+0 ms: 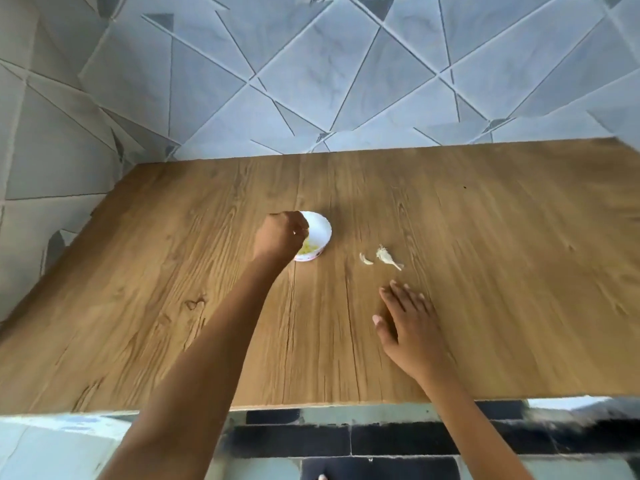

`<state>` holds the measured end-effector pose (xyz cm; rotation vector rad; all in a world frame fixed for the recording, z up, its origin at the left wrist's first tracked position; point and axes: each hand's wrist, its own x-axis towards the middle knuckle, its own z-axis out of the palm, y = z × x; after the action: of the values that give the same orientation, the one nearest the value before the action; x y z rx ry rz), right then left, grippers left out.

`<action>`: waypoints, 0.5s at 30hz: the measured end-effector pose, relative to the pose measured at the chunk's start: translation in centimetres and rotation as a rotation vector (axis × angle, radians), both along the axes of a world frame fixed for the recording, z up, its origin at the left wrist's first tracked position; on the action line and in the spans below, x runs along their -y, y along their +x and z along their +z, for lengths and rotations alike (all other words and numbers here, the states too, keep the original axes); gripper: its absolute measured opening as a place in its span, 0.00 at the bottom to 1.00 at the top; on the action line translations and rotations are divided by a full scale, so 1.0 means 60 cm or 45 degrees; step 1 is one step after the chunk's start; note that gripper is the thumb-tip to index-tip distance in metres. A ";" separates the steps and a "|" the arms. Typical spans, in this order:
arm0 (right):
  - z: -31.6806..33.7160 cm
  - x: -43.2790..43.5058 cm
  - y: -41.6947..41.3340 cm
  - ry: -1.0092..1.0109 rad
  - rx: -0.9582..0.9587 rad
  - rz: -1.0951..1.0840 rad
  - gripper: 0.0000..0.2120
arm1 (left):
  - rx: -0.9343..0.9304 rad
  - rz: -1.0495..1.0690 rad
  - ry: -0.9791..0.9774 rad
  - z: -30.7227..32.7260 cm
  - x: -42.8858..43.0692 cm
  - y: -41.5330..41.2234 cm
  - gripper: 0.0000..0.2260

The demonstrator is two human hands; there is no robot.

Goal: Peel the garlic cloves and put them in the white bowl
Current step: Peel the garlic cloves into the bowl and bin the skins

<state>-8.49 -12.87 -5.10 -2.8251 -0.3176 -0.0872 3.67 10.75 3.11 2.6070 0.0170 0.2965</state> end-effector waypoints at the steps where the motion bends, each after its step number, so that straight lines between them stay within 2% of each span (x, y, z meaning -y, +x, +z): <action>1: 0.002 0.000 0.000 0.004 0.015 -0.008 0.34 | -0.139 -0.005 0.148 -0.005 0.003 0.023 0.06; 3: 0.000 0.002 -0.003 -0.010 0.022 -0.030 0.30 | -0.384 -0.015 0.414 -0.018 0.016 0.053 0.07; 6: -0.006 0.001 -0.006 -0.005 -0.011 -0.053 0.28 | -0.478 -0.079 0.523 -0.035 0.026 0.067 0.09; 8: -0.007 0.000 -0.003 0.005 0.000 -0.076 0.28 | -0.418 -0.069 0.476 -0.024 0.029 0.067 0.10; 11: -0.004 -0.002 0.000 -0.009 0.006 -0.077 0.28 | -0.091 -0.074 0.223 -0.004 0.054 0.042 0.09; 13: -0.002 -0.002 -0.001 -0.016 -0.002 -0.107 0.28 | 0.031 -0.357 0.124 0.003 0.097 0.010 0.08; 15: 0.001 -0.002 -0.001 -0.026 -0.034 -0.135 0.29 | -0.010 -0.594 0.179 -0.014 0.133 -0.009 0.10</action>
<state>-8.57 -12.73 -5.05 -2.8594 -0.1636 -0.0687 3.14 2.79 2.25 2.6513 -0.6189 0.1213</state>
